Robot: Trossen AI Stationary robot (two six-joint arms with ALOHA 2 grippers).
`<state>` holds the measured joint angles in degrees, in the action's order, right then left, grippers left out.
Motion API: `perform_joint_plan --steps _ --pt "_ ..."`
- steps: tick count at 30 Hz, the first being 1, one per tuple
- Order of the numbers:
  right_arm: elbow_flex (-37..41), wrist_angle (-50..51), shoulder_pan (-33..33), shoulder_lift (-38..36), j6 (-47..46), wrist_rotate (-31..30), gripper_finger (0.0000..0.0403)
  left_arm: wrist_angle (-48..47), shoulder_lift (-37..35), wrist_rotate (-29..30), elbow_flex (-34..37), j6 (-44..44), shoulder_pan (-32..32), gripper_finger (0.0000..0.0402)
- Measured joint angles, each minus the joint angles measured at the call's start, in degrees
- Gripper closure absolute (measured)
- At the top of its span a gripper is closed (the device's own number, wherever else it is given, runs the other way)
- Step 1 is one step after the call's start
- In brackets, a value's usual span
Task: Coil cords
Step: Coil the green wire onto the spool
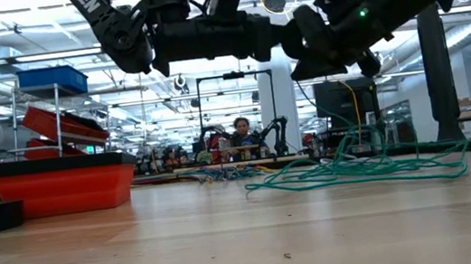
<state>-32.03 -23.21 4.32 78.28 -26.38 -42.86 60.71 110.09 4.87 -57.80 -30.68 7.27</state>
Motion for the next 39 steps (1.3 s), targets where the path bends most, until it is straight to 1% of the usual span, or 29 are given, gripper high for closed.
perform_joint_plan --steps 4,6,11,20,24,29,33,36,39 --pt "0.0 -1.8 0.0 0.0 -0.4 1.6 0.0403 0.7 1.0 0.9 0.0 -1.5 0.0 0.0402" --pt "0.0 -2.2 0.0 0.0 -0.8 2.2 0.0403 0.7 1.3 2.3 0.0 -4.0 -0.2 0.0402" --pt "0.0 -2.5 0.0 0.0 -1.7 2.8 0.0403 0.1 1.4 3.3 0.0 -9.5 -0.8 0.0402" --pt "0.0 -4.2 0.9 0.0 -2.5 3.7 0.0403 -1.9 1.4 7.2 0.0 -19.1 -1.4 0.0402" --pt "0.0 -5.7 1.6 0.0 -2.6 3.9 0.0403 -3.1 1.4 7.6 0.0 -21.3 -1.3 0.0402" --pt "0.0 -5.2 1.8 -0.9 -2.5 4.4 0.0403 -4.1 1.3 7.7 0.1 -22.7 -1.3 0.0402" --pt "0.0 -5.1 2.2 -2.5 -2.0 4.9 0.0403 -4.9 1.4 7.5 1.5 -25.3 -1.4 0.0402" --pt "0.0 -2.0 2.1 -4.2 -2.6 6.2 0.0403 -4.4 1.4 7.0 2.8 -25.7 -1.5 0.0402" --pt "0.0 4.4 1.7 -6.8 -4.4 8.7 0.0403 -4.2 1.4 6.7 3.7 -25.4 -1.5 0.0402"
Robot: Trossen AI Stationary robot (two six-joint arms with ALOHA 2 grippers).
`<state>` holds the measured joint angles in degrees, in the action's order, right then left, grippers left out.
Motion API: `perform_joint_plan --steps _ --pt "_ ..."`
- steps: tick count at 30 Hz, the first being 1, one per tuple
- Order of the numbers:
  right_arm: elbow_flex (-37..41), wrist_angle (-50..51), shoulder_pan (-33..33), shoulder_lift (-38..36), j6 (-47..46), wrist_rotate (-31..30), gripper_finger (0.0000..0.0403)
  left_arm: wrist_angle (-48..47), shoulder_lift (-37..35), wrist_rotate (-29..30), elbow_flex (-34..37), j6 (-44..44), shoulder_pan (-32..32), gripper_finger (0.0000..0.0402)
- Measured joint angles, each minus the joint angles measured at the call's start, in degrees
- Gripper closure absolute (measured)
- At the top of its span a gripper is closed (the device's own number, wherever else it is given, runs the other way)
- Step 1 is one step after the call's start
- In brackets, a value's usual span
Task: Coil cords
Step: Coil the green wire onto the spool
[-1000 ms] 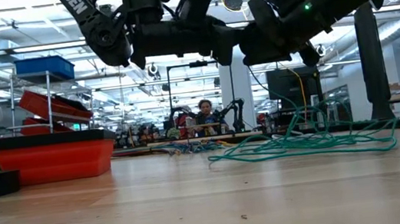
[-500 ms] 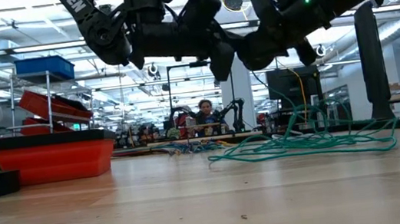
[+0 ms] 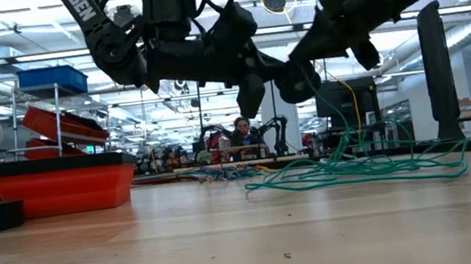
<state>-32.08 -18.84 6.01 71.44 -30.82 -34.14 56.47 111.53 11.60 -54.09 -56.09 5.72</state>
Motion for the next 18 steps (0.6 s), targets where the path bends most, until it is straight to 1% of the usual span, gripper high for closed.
perform_joint_plan --steps 4,10,13,18 --pt "0.0 7.3 -0.8 -3.6 -1.7 1.4 0.0402 0.2 0.0 -0.3 0.2 0.4 -0.6 0.0402" --pt "0.0 17.2 -0.9 -9.4 -1.8 2.7 0.0402 1.5 -0.2 -2.7 0.1 5.1 -0.6 0.0402" --pt "0.0 22.0 -1.4 -11.7 -1.9 4.7 0.0402 1.3 -0.4 -4.7 0.1 8.6 -0.3 0.0402" --pt "0.0 27.6 -1.4 -14.0 0.1 4.2 0.0402 0.8 -1.6 -9.3 0.1 16.6 0.8 0.0402"
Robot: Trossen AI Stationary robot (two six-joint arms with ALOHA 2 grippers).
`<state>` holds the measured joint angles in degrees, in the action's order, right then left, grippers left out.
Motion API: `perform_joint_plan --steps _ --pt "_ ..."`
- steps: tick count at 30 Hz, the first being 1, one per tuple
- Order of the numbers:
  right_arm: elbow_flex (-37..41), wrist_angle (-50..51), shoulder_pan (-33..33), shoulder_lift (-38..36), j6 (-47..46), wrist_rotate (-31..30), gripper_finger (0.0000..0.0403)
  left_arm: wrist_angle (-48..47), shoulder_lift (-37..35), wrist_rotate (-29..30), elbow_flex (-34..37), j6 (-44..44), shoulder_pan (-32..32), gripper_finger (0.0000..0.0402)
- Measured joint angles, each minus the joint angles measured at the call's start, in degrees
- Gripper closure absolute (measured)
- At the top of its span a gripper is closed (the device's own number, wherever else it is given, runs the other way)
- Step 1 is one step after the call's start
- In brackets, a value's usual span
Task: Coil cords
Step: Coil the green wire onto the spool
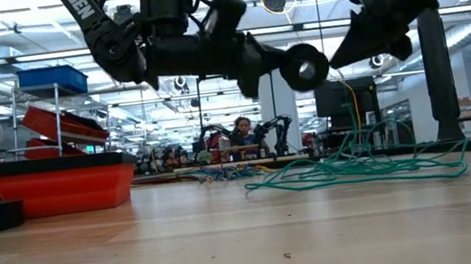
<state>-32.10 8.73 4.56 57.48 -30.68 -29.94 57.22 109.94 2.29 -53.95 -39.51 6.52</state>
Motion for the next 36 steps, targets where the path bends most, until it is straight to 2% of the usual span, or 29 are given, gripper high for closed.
perform_joint_plan --steps 6,11,17,22,30,36 --pt "0.0 2.4 0.0 -0.5 5.3 -0.5 0.0402 -0.2 -2.0 -6.3 0.0 11.9 2.5 0.0402" --pt "0.0 2.4 0.0 -0.3 8.3 -0.6 0.0402 -0.6 -2.3 -8.4 -0.8 18.0 4.1 0.0402" --pt "0.0 5.4 0.4 -1.1 8.8 -1.5 0.04 -1.8 -2.3 -9.7 -1.3 21.1 5.1 0.0402" --pt "0.0 10.7 2.4 -3.9 6.3 -1.6 0.0383 -3.7 -2.4 -9.7 -1.3 22.6 5.9 0.0402" --pt "0.0 7.3 7.1 -5.2 6.5 -1.5 0.0335 -3.7 -2.4 -10.1 -1.4 22.8 5.9 0.0402" --pt "0.0 2.3 8.4 -2.3 7.9 -3.0 0.0328 -3.3 -2.4 -10.8 -1.4 23.2 5.9 0.0402"
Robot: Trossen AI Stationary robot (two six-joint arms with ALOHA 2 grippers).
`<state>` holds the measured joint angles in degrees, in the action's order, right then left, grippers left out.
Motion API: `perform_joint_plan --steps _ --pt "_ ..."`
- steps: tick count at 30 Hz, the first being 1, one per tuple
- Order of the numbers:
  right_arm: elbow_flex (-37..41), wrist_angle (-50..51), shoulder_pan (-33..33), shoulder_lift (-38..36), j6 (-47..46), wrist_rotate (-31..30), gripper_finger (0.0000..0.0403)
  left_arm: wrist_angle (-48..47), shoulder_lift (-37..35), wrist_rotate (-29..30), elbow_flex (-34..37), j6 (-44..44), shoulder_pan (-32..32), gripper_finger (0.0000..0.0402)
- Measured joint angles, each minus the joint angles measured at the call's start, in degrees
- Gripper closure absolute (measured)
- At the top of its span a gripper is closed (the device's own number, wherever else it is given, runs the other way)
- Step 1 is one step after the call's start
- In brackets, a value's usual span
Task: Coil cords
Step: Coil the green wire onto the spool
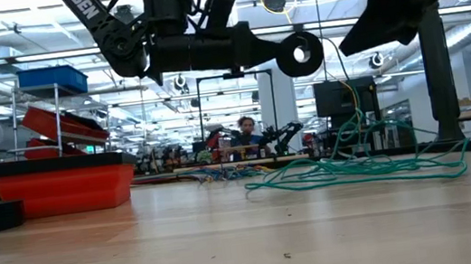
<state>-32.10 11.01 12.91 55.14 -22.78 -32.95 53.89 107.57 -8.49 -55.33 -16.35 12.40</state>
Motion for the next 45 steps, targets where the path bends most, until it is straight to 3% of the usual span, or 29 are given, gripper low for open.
perform_joint_plan --steps 8,21,34,45 --pt "0.0 0.7 -0.2 5.0 -0.4 -3.4 0.0328 0.8 0.0 -2.2 0.0 2.5 0.0 0.0402" --pt "0.0 1.1 3.9 4.9 -0.6 -3.6 0.0328 0.4 0.0 -2.7 0.0 2.5 0.8 0.0402" --pt "0.0 4.4 4.8 4.9 -1.7 -10.4 0.0328 0.4 0.0 -3.3 0.0 2.6 0.8 0.0402" --pt "0.0 0.7 4.8 7.3 -0.5 -8.7 0.0328 0.5 0.0 -3.3 0.0 2.8 0.7 0.0402"
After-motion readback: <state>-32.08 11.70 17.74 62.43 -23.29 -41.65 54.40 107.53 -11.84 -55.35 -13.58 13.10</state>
